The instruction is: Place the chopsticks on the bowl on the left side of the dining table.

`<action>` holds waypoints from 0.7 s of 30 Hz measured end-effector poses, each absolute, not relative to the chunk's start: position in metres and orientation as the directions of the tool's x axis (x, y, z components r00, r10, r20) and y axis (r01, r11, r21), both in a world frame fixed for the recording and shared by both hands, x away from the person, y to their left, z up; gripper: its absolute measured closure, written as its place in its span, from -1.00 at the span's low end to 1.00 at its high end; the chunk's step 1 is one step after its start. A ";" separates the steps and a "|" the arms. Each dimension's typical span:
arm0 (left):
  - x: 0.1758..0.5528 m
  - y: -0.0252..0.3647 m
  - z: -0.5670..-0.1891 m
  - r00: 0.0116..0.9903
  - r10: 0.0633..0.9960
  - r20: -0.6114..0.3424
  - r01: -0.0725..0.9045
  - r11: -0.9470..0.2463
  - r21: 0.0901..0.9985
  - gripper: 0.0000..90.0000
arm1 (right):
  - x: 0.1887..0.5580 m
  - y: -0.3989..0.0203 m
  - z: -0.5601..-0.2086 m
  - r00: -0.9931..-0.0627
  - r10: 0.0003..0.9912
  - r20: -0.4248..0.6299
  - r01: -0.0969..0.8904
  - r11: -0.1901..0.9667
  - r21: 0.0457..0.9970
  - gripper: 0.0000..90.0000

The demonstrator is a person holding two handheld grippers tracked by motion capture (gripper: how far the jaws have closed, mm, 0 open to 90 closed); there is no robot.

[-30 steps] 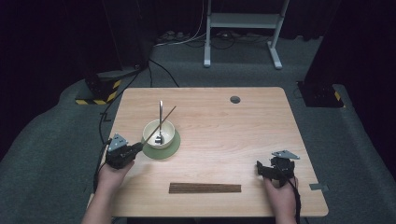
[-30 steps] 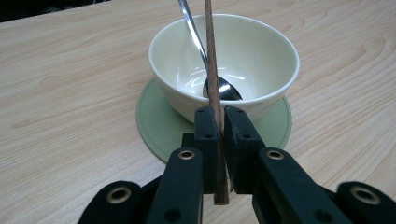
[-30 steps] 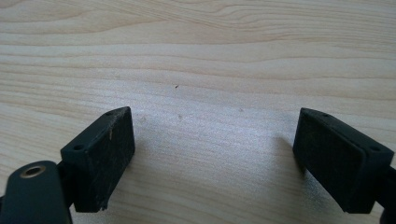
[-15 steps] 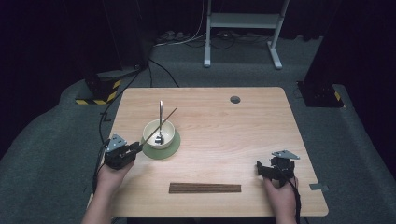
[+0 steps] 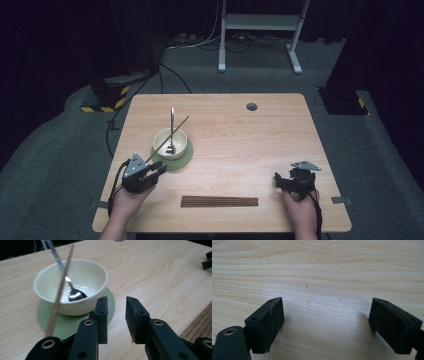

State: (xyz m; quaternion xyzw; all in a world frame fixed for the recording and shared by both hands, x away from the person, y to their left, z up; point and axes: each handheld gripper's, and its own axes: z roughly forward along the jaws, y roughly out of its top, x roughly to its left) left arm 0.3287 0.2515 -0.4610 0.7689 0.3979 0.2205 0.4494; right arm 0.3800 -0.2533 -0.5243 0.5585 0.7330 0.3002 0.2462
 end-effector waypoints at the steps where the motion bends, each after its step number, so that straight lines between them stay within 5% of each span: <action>1: 0.327 0.247 -0.463 0.597 0.802 -0.024 0.416 -0.284 0.864 0.58 | 0.380 -0.253 -0.524 -0.255 0.967 -0.025 0.671 0.196 0.715 -0.72; 21: 0.315 0.208 -0.496 0.721 0.692 -0.038 0.450 -0.426 0.784 0.46 | 0.379 -0.253 -0.524 -0.252 0.968 -0.023 0.673 0.192 0.715 -0.71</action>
